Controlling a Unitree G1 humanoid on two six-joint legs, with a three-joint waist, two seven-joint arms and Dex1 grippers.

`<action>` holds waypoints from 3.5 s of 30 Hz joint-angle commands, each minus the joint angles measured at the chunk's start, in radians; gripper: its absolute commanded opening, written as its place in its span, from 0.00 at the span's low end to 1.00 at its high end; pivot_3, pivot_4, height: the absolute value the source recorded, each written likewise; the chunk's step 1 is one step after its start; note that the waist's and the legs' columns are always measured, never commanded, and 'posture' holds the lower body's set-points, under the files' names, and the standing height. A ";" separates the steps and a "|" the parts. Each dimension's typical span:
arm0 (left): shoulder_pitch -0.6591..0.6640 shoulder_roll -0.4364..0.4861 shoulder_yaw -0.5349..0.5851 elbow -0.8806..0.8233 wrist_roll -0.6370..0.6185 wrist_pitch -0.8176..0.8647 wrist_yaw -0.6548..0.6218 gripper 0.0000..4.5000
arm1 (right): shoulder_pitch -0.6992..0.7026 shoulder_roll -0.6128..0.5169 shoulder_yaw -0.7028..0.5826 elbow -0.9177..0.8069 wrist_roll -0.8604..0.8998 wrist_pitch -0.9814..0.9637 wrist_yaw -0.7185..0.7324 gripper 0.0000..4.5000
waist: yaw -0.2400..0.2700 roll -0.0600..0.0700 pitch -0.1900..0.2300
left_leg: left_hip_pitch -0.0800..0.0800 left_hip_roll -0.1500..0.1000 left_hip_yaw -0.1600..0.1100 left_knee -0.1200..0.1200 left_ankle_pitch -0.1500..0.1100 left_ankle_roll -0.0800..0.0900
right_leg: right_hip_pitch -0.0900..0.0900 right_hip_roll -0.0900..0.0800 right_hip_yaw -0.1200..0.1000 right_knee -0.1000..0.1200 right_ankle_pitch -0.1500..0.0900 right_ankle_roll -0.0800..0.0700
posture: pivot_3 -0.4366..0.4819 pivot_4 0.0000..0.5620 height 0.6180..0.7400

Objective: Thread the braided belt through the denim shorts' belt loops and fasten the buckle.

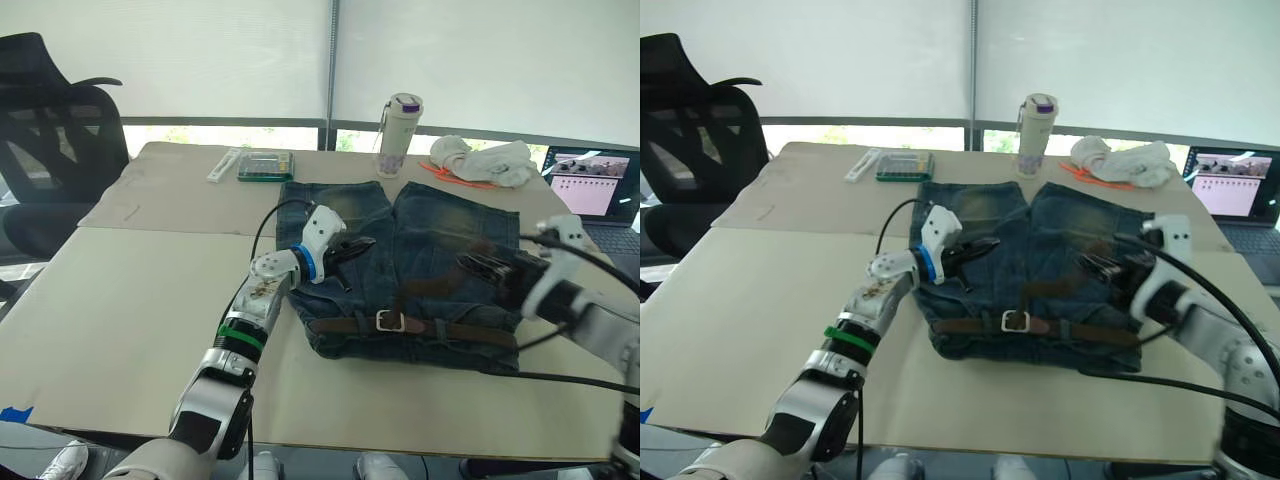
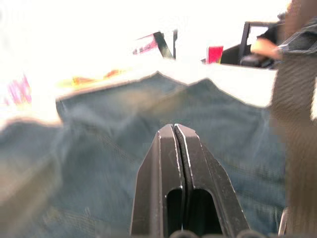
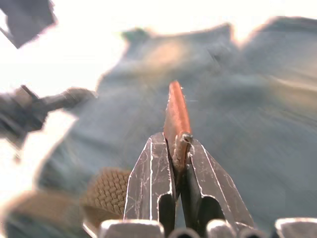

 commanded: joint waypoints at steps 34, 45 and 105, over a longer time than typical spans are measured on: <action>0.056 0.062 -0.293 -0.160 0.563 -0.377 0.550 0.43 | -0.093 0.407 0.140 0.002 0.481 -0.367 -0.724 0.00 | -0.002 0.002 0.000 | -0.007 0.000 0.000 0.000 0.000 0.000 | -0.008 -0.001 0.000 0.002 0.000 0.000 | 0.48 0.27 0.98; 0.074 0.058 -0.295 -0.148 0.563 -0.349 0.554 0.00 | -0.065 0.359 0.165 -0.005 0.524 -0.419 -0.730 0.00 | -0.003 0.002 0.000 | -0.007 0.000 0.000 0.000 0.000 0.000 | -0.008 0.000 0.000 0.001 0.000 0.000 | 0.48 0.27 0.98; 0.157 0.316 -0.386 -0.388 0.449 -0.153 -0.017 0.00 | 0.276 -0.274 0.693 0.199 -1.489 -1.380 0.005 0.02 | 0.018 0.004 0.000 | -0.006 -0.001 0.002 0.001 0.000 0.000 | -0.007 0.000 0.002 0.000 0.000 0.000 | 0.48 0.27 0.98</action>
